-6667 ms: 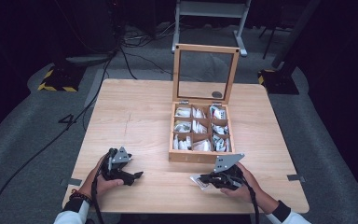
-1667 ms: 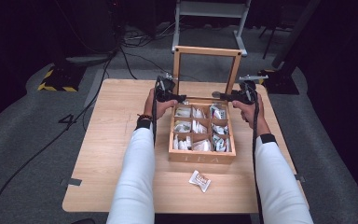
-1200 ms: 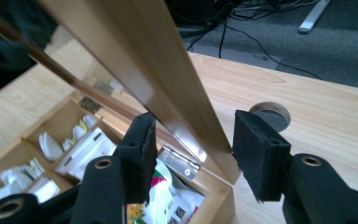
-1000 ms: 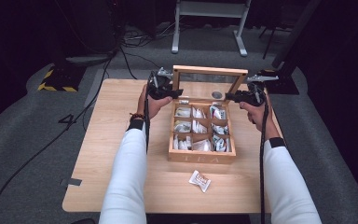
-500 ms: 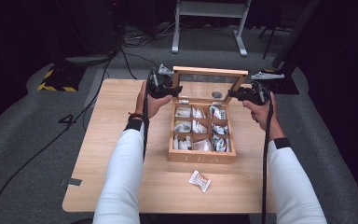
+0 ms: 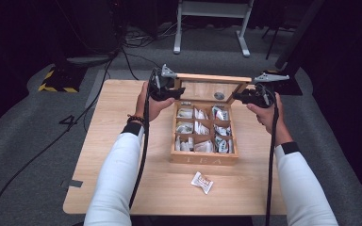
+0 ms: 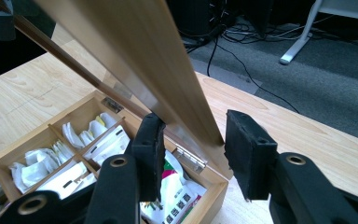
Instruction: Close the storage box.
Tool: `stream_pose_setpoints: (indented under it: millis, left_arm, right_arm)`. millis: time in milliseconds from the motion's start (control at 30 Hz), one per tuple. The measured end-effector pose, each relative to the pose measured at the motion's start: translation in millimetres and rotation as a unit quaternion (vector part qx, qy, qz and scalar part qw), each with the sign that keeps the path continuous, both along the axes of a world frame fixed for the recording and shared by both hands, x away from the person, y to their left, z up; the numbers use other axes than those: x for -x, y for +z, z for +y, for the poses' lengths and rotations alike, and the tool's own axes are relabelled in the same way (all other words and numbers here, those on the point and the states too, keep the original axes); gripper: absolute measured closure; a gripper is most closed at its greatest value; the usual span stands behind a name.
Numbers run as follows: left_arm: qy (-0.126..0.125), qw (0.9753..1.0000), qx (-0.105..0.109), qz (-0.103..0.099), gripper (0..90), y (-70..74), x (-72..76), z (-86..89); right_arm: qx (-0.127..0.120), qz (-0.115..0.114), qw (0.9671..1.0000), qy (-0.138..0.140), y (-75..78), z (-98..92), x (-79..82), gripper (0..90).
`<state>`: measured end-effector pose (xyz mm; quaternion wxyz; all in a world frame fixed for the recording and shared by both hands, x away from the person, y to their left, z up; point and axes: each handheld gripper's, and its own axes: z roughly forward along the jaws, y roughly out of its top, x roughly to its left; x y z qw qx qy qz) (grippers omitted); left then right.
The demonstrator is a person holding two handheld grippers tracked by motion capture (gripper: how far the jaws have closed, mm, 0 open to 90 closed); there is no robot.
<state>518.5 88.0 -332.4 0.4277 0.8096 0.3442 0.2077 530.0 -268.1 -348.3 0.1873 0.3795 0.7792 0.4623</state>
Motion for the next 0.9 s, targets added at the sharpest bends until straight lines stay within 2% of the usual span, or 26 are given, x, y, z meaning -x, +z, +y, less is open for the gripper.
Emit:
stream_pose_setpoints:
  millis: [167,300,400,567,767,900]
  left_arm:
    - [-0.008,0.9999,-0.001,-0.01,56.9,1.8,8.6,1.6]
    - [-0.016,0.9998,0.006,-0.01,56.0,1.1,17.7,3.5]
    - [-0.02,0.9997,0.005,-0.01,55.2,0.3,20.5,4.5]
    - [-0.027,0.9994,0.014,-0.015,53.9,2.7,30.9,6.3]
    - [-0.033,0.9991,0.007,-0.026,53.5,2.8,40.7,7.7]
    - [-0.037,0.9989,-0.004,-0.03,53.2,2.2,47.0,6.9]
  right_arm:
    - [-0.002,-0.005,1.0,0.006,2.3,-1.1,7.1,57.5]
    - [-0.011,-0.012,0.9998,0.015,4.6,-3.4,17.9,55.5]
    - [-0.008,-0.011,0.9998,0.013,4.2,-3.4,21.3,51.7]
    - [-0.005,-0.017,0.9997,0.019,5.1,-3.0,29.4,51.3]
    - [0.011,-0.02,0.9994,0.025,6.0,-1.1,35.1,47.9]
    - [0.016,-0.023,0.9992,0.029,4.5,-2.9,40.4,47.0]
